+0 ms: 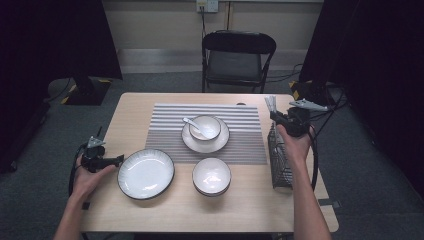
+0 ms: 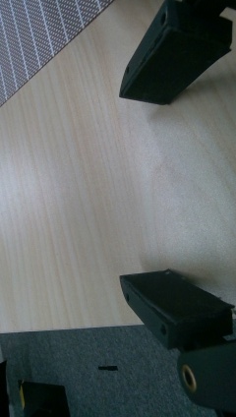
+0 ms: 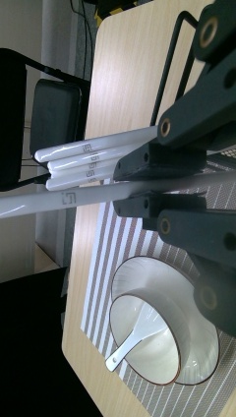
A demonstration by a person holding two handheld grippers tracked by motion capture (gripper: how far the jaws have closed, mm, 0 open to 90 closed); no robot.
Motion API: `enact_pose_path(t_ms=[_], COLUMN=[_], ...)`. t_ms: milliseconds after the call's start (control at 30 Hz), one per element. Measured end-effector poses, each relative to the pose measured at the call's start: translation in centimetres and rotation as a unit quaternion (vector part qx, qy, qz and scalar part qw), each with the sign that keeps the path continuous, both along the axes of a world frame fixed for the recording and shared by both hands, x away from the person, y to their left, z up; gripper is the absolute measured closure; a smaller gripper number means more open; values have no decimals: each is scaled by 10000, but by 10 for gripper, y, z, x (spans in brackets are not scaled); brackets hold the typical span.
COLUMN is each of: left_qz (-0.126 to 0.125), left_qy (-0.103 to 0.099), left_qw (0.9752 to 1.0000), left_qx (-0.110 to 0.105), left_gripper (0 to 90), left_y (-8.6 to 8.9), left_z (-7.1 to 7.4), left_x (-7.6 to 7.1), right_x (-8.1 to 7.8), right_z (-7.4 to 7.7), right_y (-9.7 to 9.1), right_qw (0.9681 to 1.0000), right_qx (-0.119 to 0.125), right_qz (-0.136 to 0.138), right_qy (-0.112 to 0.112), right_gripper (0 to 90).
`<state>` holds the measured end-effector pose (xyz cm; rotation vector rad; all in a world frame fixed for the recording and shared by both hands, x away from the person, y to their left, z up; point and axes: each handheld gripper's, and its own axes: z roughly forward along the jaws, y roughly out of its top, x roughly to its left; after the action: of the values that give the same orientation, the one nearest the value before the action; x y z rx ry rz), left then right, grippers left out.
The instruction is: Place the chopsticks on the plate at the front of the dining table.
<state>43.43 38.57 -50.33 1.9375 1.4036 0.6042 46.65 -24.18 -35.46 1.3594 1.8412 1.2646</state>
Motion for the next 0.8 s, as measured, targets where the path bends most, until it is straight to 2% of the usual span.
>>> enact_pose_path(t_ms=[300, 500, 600, 800], left_qz=[0, 0, 0, 0], left_qy=[1, 1, 0, 0], left_qw=[10000, 10000, 10000, 10000], left_qx=[-1, -2, 1, 0], left_gripper=[123, 123, 123, 123], left_y=[0, 0, 0, 0], left_z=[0, 0, 0, 0], left_x=[0, 0, 0, 0], right_x=[-4, -9, -11, -13], right_z=[4, 8, 9, 11], right_y=[-4, -8, -10, -13], right_qw=[10000, 9997, 9993, 9991], right_qx=[27, 41, 143, 150], right_qz=[-53, -77, -93, -47], right_qy=[-73, -233, -322, -383], right_gripper=[839, 847, 848, 849])
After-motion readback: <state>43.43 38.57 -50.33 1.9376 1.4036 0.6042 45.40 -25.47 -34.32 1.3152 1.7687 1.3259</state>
